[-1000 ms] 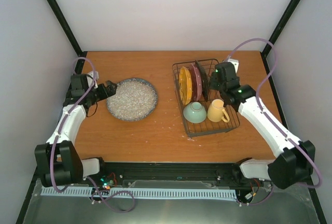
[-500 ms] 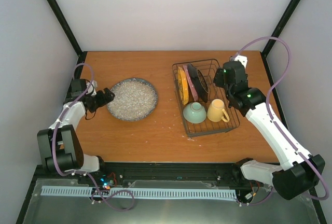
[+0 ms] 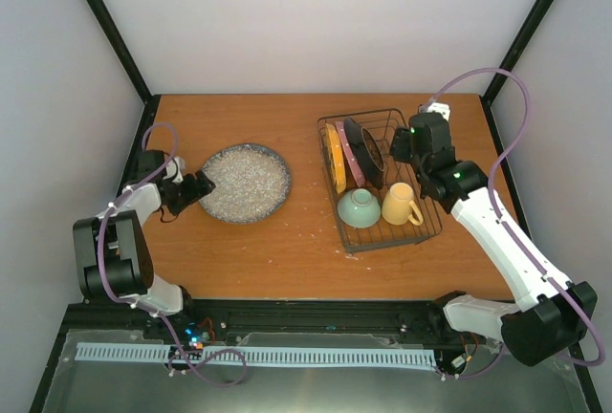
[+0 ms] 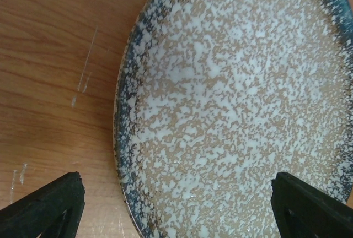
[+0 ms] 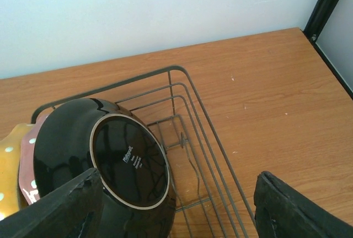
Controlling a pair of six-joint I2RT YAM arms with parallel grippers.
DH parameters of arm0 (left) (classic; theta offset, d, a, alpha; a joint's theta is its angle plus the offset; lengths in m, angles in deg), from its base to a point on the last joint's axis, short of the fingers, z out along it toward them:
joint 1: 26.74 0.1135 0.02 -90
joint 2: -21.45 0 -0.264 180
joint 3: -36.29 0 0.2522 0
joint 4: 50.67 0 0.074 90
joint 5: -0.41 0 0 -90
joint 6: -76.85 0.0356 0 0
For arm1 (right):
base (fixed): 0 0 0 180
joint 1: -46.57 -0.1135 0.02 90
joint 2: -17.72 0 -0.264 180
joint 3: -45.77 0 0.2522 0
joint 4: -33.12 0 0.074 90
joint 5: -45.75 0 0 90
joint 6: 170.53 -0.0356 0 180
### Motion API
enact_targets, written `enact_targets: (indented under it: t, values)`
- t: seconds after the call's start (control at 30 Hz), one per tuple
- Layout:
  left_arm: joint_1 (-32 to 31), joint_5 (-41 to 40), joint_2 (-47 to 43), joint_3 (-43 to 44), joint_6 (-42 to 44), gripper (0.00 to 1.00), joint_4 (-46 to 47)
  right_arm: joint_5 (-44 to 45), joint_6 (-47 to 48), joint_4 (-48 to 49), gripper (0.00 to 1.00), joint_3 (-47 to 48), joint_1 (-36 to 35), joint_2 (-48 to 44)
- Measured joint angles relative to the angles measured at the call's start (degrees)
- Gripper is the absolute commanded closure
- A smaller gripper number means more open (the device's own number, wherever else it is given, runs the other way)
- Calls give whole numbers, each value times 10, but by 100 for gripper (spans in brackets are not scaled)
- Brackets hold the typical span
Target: Load the mixed dishes into the dish rack
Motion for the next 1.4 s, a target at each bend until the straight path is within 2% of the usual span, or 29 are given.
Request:
enact_targets:
  t: [0.1,0.2,0.37,0.5,0.53,1.07,1.4]
  values:
    - [0,0,7,-2,0,7,0,-17,6,0,37,0,0,2]
    - [0,0,6,-2,0,7,2,-64,17,3,57,0,0,8]
    - [0,0,2,-3,0,7,3,-135,33,6,66,1,-17,29]
    - [0,4,2,-6,0,7,6,-173,44,6,95,7,-40,56]
    - [0,5,2,-6,0,7,7,-185,42,7,97,9,-43,64]
    - [0,23,2,-7,0,7,15,-371,51,19,97,74,-54,161]
    - [0,24,2,-7,0,7,16,-334,51,-3,97,104,-56,203]
